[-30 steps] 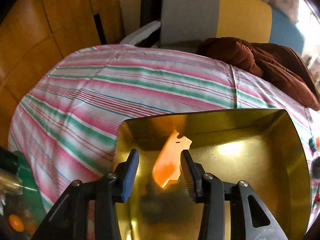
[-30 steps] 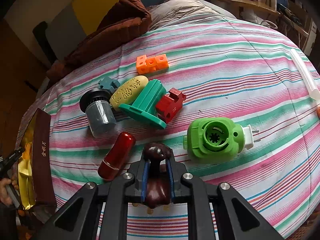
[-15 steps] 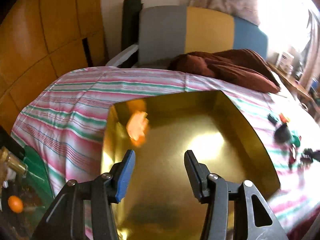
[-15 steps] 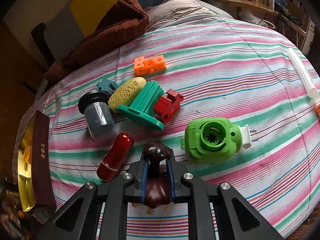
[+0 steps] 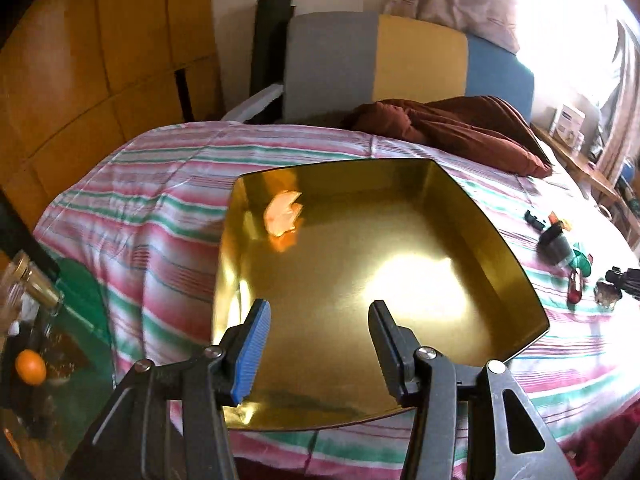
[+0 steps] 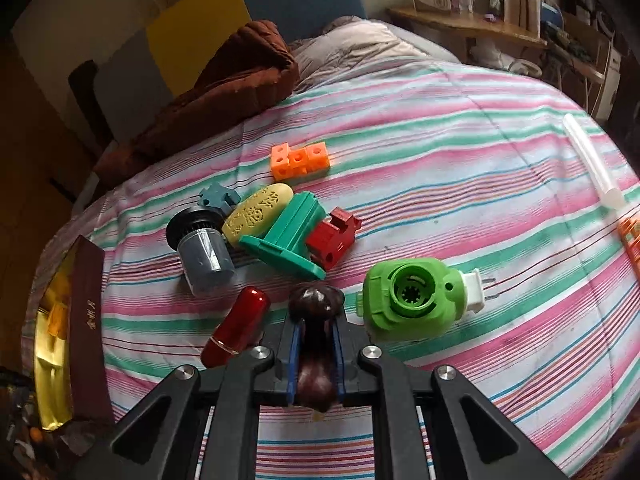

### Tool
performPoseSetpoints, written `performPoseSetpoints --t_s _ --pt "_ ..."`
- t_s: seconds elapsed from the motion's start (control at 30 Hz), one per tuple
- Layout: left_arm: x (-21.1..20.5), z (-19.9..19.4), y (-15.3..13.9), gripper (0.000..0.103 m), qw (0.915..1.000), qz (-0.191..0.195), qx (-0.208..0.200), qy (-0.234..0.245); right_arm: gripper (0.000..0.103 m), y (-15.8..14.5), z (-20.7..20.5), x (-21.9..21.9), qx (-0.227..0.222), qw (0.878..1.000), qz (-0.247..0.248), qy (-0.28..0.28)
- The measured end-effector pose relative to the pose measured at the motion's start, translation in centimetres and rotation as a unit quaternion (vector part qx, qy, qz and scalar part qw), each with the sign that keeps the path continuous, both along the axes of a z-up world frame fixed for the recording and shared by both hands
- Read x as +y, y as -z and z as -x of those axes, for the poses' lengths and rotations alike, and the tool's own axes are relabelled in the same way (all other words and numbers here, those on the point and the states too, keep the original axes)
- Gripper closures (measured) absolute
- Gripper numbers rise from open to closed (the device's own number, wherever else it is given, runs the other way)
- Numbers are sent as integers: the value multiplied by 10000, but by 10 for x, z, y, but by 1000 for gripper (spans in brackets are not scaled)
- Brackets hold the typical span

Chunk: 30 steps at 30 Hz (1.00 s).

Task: Organize rigid objects
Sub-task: 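Lift the brown mushroom toy with the right gripper toward the tray, then lower the brown toy into the gold tray and open the right gripper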

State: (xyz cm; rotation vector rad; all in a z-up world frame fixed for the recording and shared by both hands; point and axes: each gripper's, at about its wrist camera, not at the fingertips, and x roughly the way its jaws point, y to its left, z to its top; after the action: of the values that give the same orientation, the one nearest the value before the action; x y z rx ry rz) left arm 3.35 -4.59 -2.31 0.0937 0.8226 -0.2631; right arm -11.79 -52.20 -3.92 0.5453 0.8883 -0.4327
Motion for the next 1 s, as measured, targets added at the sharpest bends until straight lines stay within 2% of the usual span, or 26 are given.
performPoseSetpoints --t_s 0.17,0.27,0.4,0.47,0.6,0.73,0.87,0.93,1.0 --pt "28 2 2 51 9996 21 -11 -273 91 -32 -7 27 -338 9989 164 -270" --pt "45 0 6 51 9987 125 46 -502 91 -59 -26 66 -583 9943 263 -852" --pt "64 -1 9 51 9970 231 59 -742 91 -82 -62 131 -853 9804 140 -1768" --pt "73 -2 9 51 9961 269 44 -844 91 -86 -90 175 -910 9674 -64 -2364" --pt "86 -3 13 51 9948 299 38 -976 91 -75 -137 248 -702 9449 -352 -3177" --pt "96 -4 21 51 9935 391 153 -1059 91 -45 -191 323 -169 9278 -445 -3702" --pt "106 -4 28 51 9924 424 226 -1135 91 -24 -232 366 141 9278 -550 -3687" --pt "111 -4 32 51 9915 439 266 -1196 91 -21 -243 378 176 9331 -474 -3562" --pt "115 -4 35 51 9907 459 307 -1242 87 -15 -257 387 137 9386 -689 -3377"
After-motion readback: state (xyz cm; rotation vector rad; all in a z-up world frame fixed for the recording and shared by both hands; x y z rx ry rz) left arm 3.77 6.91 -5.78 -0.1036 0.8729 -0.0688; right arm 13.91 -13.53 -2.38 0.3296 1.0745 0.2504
